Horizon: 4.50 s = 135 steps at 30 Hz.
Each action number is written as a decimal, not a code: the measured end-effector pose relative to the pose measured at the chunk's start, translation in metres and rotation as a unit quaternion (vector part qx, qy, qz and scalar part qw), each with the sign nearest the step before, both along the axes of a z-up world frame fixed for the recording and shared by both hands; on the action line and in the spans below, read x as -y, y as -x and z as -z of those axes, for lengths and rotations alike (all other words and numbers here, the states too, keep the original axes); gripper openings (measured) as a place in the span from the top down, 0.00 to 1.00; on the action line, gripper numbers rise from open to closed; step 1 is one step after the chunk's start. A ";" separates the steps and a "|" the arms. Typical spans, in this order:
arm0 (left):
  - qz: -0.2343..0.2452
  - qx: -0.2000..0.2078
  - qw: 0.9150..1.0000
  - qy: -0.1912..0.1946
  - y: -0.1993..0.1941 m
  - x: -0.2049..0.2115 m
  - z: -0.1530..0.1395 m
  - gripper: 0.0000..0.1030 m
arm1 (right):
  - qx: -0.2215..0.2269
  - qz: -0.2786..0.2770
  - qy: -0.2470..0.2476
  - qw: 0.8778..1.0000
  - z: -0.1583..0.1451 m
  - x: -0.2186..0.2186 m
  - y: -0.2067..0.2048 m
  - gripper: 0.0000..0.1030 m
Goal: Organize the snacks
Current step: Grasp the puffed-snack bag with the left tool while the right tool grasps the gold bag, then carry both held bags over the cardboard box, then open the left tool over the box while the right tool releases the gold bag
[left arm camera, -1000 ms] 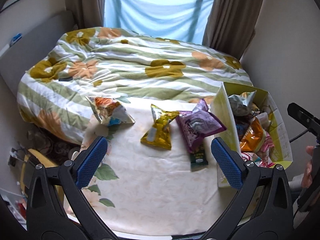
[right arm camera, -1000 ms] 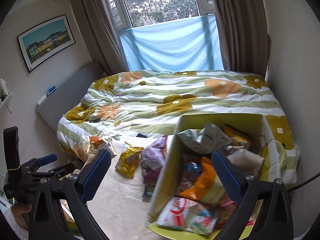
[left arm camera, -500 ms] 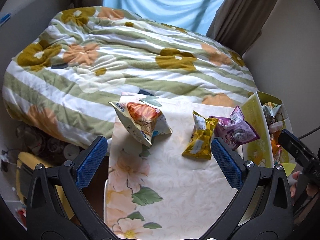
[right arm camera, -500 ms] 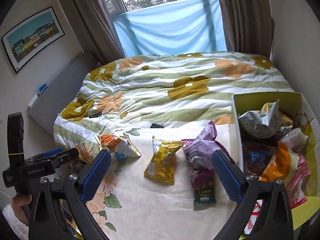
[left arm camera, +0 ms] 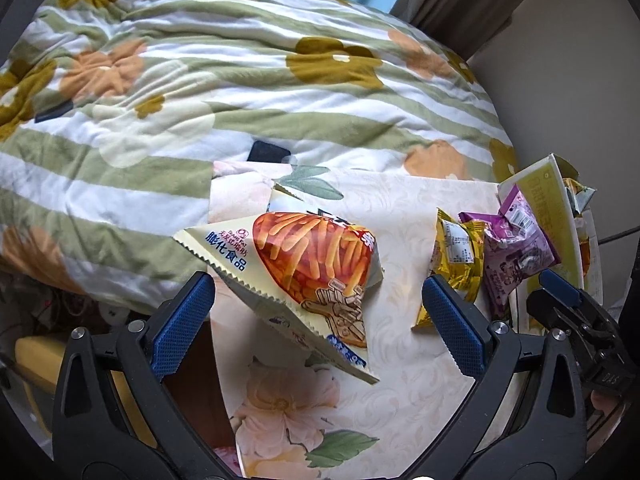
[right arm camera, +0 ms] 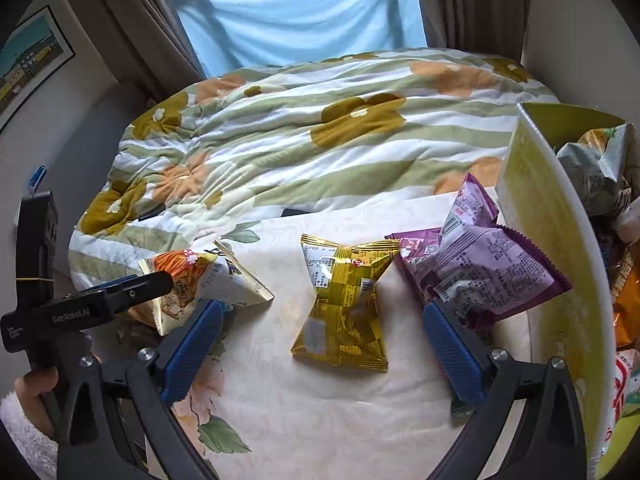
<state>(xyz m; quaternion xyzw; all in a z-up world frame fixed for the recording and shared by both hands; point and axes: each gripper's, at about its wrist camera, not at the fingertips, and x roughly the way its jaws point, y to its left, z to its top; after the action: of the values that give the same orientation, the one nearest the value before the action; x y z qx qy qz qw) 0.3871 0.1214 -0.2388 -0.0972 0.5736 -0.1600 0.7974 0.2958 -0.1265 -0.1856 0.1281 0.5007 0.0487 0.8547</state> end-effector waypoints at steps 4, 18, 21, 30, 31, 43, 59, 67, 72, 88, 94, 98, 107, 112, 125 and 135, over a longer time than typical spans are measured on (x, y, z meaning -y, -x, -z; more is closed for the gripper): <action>0.006 -0.012 1.000 0.005 -0.015 0.002 0.018 0.01 | -0.017 0.003 0.008 1.000 0.021 -0.004 -0.013 0.03; 0.030 -0.011 0.999 0.016 -0.031 0.011 0.041 0.17 | -0.044 -0.009 0.029 0.999 0.063 -0.013 -0.034 0.03; 0.036 -0.007 0.999 0.015 -0.030 0.011 0.040 0.23 | -0.043 -0.012 0.031 0.999 0.066 -0.015 -0.035 0.03; 0.040 -0.005 0.999 0.020 -0.020 0.011 0.035 0.31 | -0.050 -0.008 0.035 0.998 0.075 -0.015 -0.036 0.11; 0.041 -0.004 0.999 0.019 -0.017 0.012 0.034 0.31 | -0.051 -0.007 0.034 0.998 0.076 -0.014 -0.036 0.12; 0.036 0.018 0.999 0.020 0.012 0.008 0.009 0.31 | -0.068 -0.012 0.034 0.997 0.084 -0.017 -0.037 0.45; 0.010 0.094 0.995 0.015 0.056 0.026 -0.088 0.31 | 0.007 -0.055 0.018 0.998 -0.006 -0.006 -0.007 0.66; 0.029 0.141 0.989 0.041 0.086 0.110 -0.152 0.31 | 0.063 -0.050 0.017 0.997 -0.089 0.063 0.032 0.66; 0.064 0.161 0.983 0.057 0.103 0.186 -0.174 0.31 | 0.087 -0.024 0.026 0.996 -0.121 0.123 0.059 0.66; 0.159 0.133 0.974 0.087 0.149 0.416 -0.149 0.31 | 0.089 0.066 0.046 0.993 -0.128 0.310 0.128 0.66; 0.159 0.126 0.975 0.088 0.157 0.457 -0.127 0.19 | 0.082 0.056 0.045 0.994 -0.119 0.343 0.139 0.66; 0.143 0.127 0.980 0.063 0.160 0.471 -0.117 0.00 | 0.081 0.048 0.040 0.995 -0.117 0.357 0.142 0.66; 0.081 0.135 0.987 0.038 0.167 0.436 -0.121 0.00 | 0.077 0.020 0.015 0.997 -0.104 0.366 0.134 0.66; 0.044 0.144 0.989 0.015 0.171 0.409 -0.126 0.00 | 0.078 -0.007 0.011 0.997 -0.106 0.362 0.114 0.66; -0.013 0.136 0.990 -0.020 0.172 0.354 -0.129 0.00 | 0.044 -0.026 0.030 0.998 -0.075 0.350 0.046 0.41; -0.019 0.132 0.991 -0.020 0.170 0.319 -0.126 0.00 | 0.084 -0.011 0.023 0.996 -0.081 0.343 0.066 0.02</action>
<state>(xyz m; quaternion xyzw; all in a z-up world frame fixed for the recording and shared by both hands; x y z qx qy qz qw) 0.2175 -0.1974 -0.1126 -0.0703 0.4641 -0.1448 0.8711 0.2294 -0.4696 -0.1049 0.0985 0.4298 0.0571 0.8957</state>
